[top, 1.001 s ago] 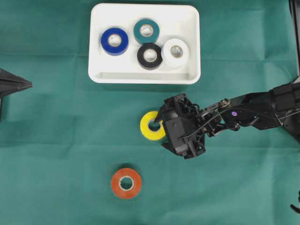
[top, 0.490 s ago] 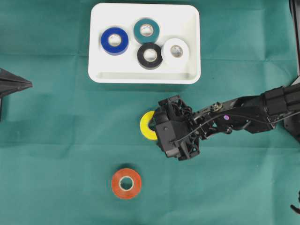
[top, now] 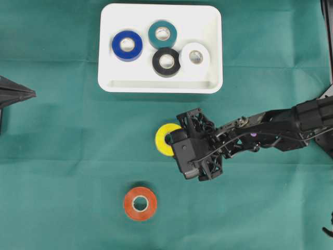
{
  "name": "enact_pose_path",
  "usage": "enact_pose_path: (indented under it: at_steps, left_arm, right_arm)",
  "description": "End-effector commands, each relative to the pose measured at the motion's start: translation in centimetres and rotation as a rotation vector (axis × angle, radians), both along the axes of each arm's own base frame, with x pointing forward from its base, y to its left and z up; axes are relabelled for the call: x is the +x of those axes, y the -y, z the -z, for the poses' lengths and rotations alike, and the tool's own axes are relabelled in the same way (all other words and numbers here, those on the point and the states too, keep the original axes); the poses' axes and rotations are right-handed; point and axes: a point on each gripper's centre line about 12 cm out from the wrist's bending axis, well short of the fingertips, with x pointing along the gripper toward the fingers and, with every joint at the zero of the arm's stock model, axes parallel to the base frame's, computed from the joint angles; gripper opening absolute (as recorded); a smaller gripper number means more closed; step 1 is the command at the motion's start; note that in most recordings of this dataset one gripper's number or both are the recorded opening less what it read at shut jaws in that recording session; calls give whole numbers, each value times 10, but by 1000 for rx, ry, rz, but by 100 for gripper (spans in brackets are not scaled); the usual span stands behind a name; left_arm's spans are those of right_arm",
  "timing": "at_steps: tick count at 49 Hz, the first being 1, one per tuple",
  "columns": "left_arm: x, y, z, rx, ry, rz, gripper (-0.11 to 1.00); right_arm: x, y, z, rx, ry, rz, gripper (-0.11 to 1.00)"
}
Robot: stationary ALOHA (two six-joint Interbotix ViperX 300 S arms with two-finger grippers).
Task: Put the tape into the white case with the right arm.
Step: 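Close the right gripper on the yellow roll's rim, then lift the yellow roll and carry it into the tray's top right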
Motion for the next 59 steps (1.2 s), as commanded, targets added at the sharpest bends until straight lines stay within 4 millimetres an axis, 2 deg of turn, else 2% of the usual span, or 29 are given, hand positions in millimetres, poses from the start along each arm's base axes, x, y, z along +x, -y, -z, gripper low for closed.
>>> enact_pose_path:
  at_steps: [1, 11, 22, 27, 50, 59]
  left_arm:
    - [1, -1, -6, 2, 17, -3, 1]
    - [1, -1, -6, 2, 17, -3, 1]
    - [1, 0, -6, 0, 17, -3, 1]
    - [1, -1, -6, 2, 17, -3, 1]
    - [1, -1, -6, 0, 17, -3, 1]
    - [1, -1, -6, 2, 17, -3, 1]
  right_arm:
    - [7, -2, -32, 6, 78, 0, 3]
    - [6, 5, -56, -37, 83, 44, 3]
    - [3, 9, -54, -63, 57, 54, 3]
    - [4, 17, -55, -66, 59, 70, 3]
    - [19, 112, -73, -119, 133, 242, 3]
    - [15, 153, -77, -151, 142, 319, 3]
